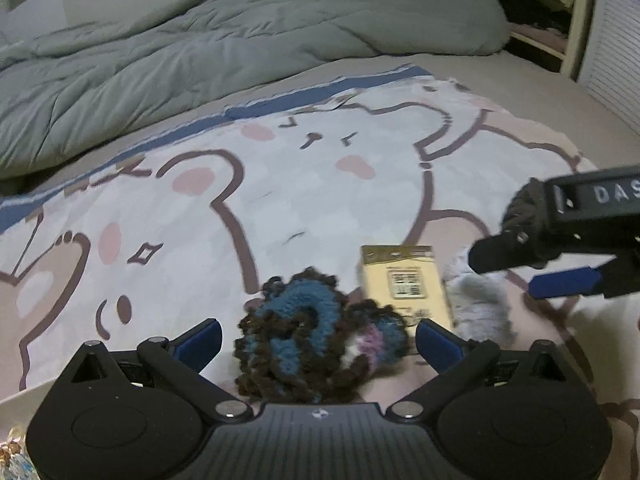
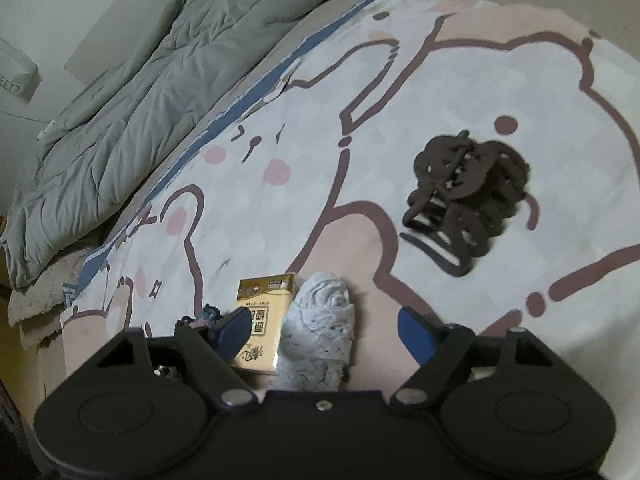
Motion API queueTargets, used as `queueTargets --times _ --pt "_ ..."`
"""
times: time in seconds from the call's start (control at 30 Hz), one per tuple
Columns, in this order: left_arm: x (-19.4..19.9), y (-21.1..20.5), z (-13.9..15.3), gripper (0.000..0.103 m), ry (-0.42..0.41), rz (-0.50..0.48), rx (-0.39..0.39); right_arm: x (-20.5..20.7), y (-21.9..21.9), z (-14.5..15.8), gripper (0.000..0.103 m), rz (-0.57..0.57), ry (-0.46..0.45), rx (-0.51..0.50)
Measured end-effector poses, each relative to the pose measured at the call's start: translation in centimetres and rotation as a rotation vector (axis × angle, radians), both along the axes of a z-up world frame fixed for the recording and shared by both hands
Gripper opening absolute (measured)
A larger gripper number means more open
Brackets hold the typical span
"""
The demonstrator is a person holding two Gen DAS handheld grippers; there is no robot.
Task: Organize objects
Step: 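Grasp the white yarn ball with the right tool while the left tool grasps the crocheted scrunchie, then lift the yarn ball with the right tool while the left tool carries the scrunchie toward the box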
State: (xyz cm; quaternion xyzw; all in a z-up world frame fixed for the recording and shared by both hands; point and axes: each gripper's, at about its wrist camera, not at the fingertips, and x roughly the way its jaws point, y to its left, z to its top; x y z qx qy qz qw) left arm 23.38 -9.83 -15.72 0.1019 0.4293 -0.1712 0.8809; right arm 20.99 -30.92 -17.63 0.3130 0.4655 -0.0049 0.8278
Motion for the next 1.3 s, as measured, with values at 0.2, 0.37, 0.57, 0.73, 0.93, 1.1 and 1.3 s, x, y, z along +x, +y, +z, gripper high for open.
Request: queueTargets --times 0.2,0.37,0.57,0.73,0.93,1.1,1.3 --pt "1.1 1.1 -0.8 0.087 0.081 0.029 -0.09 0.8 0.4 -1.5 0.067 0.009 0.049 0.065" --pt "1.7 1.6 -0.9 0.075 0.109 0.071 -0.145 1.1 1.2 -1.7 0.06 0.043 0.041 0.038" --pt "1.9 2.6 -0.9 0.06 0.147 0.111 -0.209 1.0 1.1 -1.8 0.045 0.049 0.043 0.022" --pt "1.6 2.7 -0.3 0.052 0.144 0.12 -0.208 0.9 1.5 -1.1 0.042 0.105 0.021 -0.034" --pt "0.6 2.7 1.0 0.044 0.128 0.131 -0.204 0.1 1.2 0.3 0.041 0.119 -0.011 -0.066" --pt "-0.4 3.1 2.5 0.041 0.096 0.146 -0.217 -0.7 0.9 1.8 0.041 0.121 -0.042 -0.085" --pt "-2.1 4.0 5.3 0.041 0.036 0.158 -0.251 -1.8 0.9 3.8 0.041 0.136 -0.098 -0.122"
